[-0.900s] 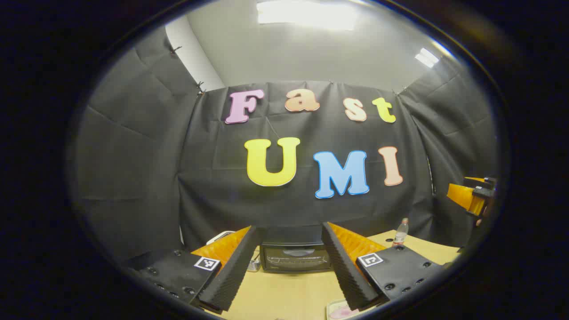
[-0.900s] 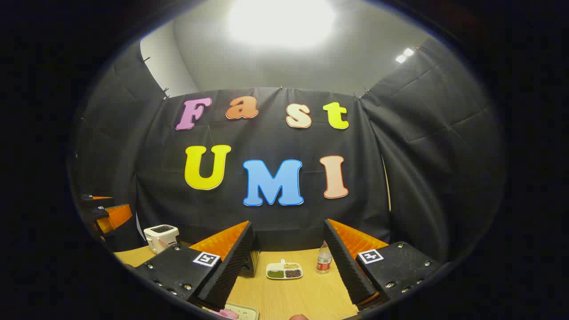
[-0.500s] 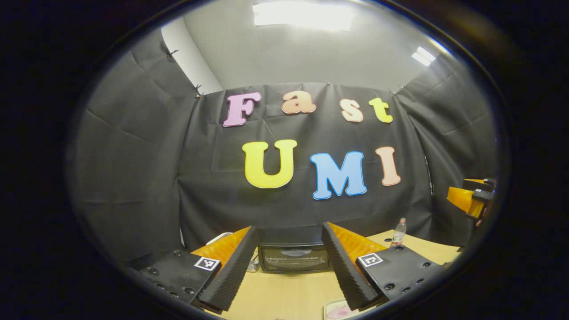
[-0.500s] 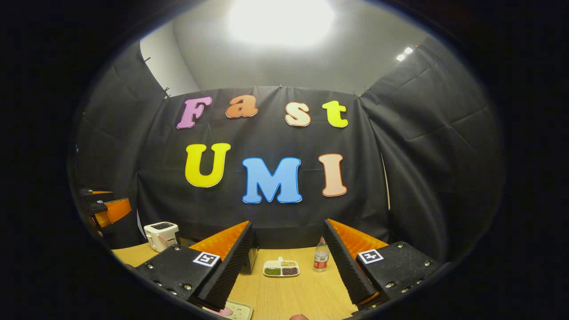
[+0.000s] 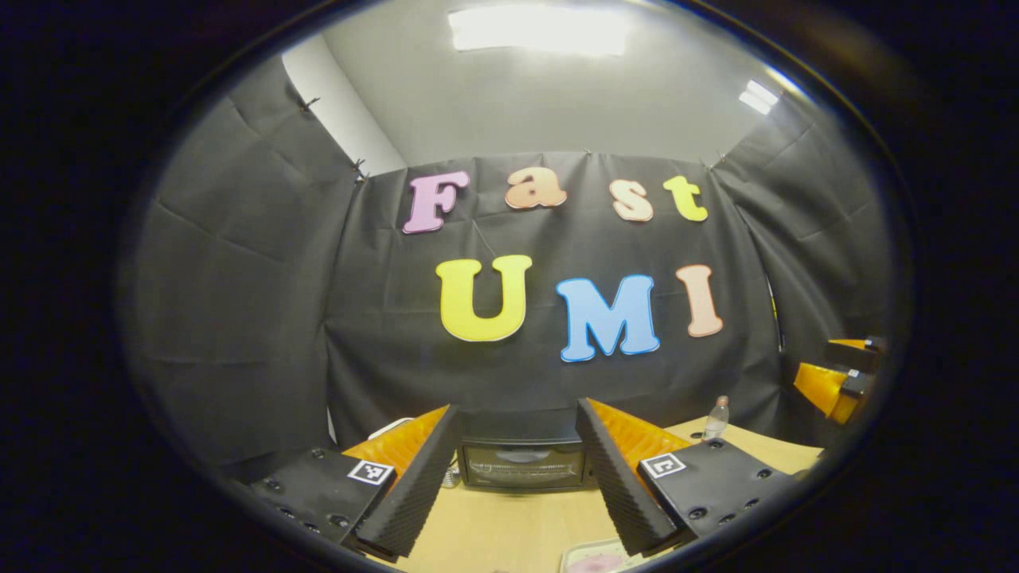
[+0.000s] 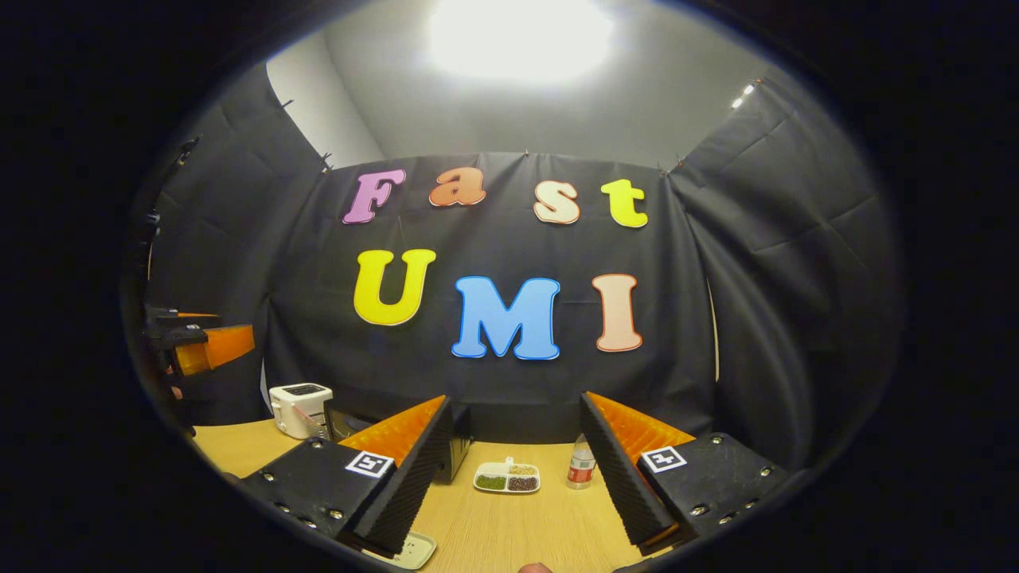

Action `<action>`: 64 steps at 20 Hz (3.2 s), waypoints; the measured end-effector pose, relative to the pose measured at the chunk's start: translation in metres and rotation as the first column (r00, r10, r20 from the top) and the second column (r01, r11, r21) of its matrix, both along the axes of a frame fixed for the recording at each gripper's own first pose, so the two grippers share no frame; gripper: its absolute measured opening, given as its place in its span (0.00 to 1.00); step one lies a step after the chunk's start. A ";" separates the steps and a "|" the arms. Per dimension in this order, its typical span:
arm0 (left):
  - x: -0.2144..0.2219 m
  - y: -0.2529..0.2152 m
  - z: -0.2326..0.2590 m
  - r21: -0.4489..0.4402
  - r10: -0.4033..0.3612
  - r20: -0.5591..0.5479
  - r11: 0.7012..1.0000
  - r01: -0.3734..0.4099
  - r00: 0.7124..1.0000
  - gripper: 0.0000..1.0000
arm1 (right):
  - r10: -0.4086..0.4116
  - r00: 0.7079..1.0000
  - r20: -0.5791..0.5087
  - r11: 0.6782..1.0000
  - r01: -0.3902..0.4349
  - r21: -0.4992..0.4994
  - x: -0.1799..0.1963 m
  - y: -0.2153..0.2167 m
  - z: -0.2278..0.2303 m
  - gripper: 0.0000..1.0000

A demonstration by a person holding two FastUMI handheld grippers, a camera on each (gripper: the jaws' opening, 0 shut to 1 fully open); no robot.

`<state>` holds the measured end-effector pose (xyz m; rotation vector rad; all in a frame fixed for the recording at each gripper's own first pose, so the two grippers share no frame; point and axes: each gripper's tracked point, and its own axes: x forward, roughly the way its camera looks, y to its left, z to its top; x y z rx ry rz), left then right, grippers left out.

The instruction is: Open the electric oven with the left hand, put the food in, and close the electric oven.

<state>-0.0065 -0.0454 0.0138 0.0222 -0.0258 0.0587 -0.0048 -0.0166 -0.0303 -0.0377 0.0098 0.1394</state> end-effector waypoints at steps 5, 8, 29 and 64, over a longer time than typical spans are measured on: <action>0.038 0.001 -0.009 -0.001 0.000 -0.013 1.000 0.000 1.000 1.00 | 0.019 1.000 0.018 1.000 -0.019 0.000 0.005 0.004 0.002 0.97; 0.074 0.004 -0.020 -0.007 -0.013 -0.022 1.000 0.013 1.000 0.91 | -0.006 1.000 0.023 1.000 0.006 0.011 0.016 0.006 -0.001 0.98; 0.293 0.007 -0.240 -0.072 -0.209 -0.313 0.978 0.196 0.927 0.97 | -0.183 0.982 -0.045 0.979 0.178 -0.100 0.089 0.046 -0.032 0.98; 0.189 0.007 -0.348 -0.010 -0.138 -0.469 0.988 0.151 0.872 0.98 | -0.144 0.975 -0.166 0.989 0.136 -0.061 0.052 0.038 -0.065 0.97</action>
